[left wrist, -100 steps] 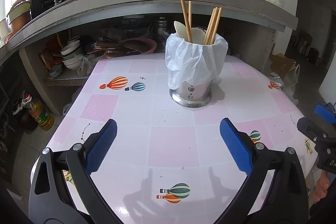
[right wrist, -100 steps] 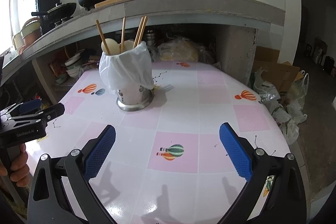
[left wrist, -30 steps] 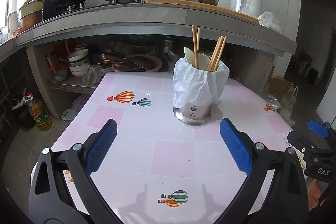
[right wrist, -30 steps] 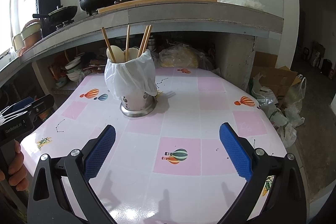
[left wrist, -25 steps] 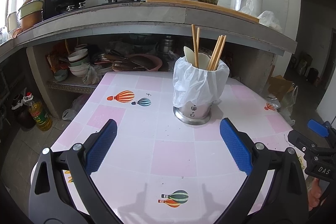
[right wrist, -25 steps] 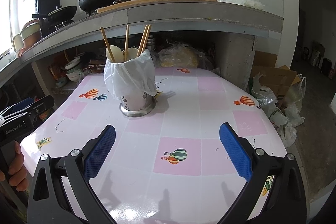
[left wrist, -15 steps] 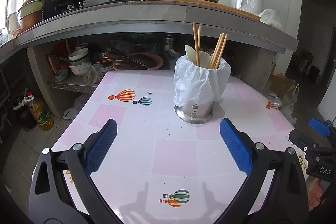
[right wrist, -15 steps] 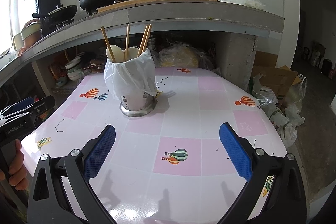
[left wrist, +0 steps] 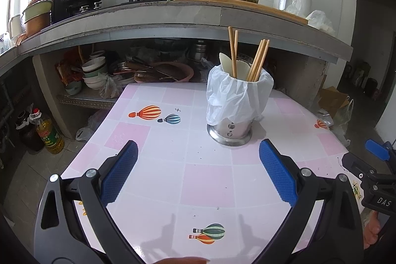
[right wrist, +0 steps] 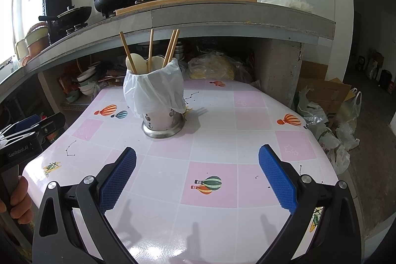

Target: Organize utensils

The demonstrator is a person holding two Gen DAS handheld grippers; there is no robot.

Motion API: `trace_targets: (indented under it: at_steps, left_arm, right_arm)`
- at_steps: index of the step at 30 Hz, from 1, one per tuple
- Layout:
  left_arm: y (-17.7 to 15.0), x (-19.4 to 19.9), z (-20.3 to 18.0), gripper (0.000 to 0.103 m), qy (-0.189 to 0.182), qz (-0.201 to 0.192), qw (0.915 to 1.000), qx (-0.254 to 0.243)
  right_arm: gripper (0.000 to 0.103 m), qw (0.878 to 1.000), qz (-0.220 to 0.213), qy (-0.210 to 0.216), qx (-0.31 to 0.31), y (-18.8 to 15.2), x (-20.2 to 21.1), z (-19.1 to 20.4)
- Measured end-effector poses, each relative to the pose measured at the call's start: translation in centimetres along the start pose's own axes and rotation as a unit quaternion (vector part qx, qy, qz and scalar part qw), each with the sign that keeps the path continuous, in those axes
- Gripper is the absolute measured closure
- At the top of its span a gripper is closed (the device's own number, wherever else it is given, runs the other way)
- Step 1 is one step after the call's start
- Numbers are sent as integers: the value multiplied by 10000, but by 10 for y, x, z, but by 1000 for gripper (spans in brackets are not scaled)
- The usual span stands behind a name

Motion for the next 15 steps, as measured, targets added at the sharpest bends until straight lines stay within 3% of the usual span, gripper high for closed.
trace_targets:
  at_steps: [15]
  left_arm:
    - [-2,-1,-1,8,-1,36,10000,-6]
  right_arm:
    - [7,10000,9,3,1,0,0,0]
Point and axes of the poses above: each gripper's, at about its wrist camera, not at the fingertips, and x roughly against the way its jaws point, z to its left, y to its top, the point moved 5 cm from there along -x, roughly the way its jaws point, and after that the axes turned 14 degrees about x, right-handed, at the moved point
